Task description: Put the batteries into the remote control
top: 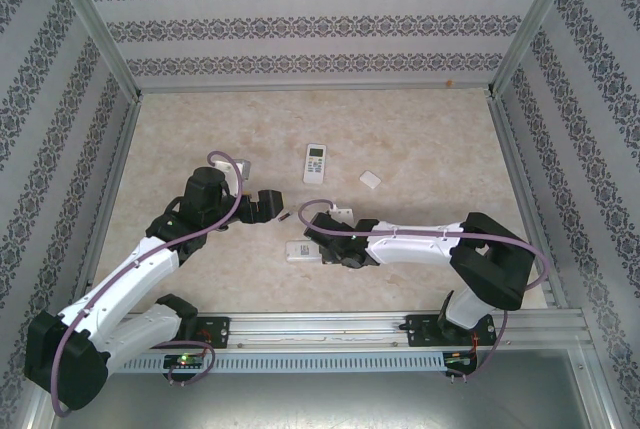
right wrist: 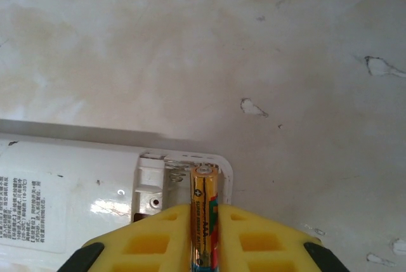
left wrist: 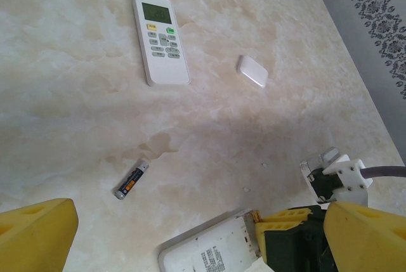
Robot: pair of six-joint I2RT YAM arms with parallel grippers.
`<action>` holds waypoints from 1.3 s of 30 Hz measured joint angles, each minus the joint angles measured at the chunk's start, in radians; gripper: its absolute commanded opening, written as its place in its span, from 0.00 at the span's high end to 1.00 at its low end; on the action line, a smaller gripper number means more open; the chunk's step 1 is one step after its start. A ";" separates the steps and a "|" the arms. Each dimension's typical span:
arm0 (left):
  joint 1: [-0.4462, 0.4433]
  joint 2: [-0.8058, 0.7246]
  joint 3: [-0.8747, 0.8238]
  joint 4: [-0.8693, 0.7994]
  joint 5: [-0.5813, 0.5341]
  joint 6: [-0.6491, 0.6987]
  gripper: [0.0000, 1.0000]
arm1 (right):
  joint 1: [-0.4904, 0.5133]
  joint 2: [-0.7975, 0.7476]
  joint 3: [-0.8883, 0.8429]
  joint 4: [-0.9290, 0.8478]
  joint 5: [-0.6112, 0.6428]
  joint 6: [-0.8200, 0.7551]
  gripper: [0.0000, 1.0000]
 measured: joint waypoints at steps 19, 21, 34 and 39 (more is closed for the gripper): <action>-0.057 0.008 -0.108 0.016 0.043 -0.059 0.05 | -0.001 -0.049 0.018 -0.031 0.010 -0.005 0.80; -0.080 0.028 -0.117 0.022 0.053 -0.076 0.12 | -0.003 -0.051 0.020 -0.030 0.010 -0.008 0.81; -0.132 0.189 -0.134 0.055 0.064 -0.102 0.25 | -0.023 -0.007 0.043 -0.032 0.022 -0.034 0.85; -0.146 0.225 -0.134 0.057 0.070 -0.106 0.27 | -0.023 0.007 0.046 -0.033 0.025 -0.034 0.87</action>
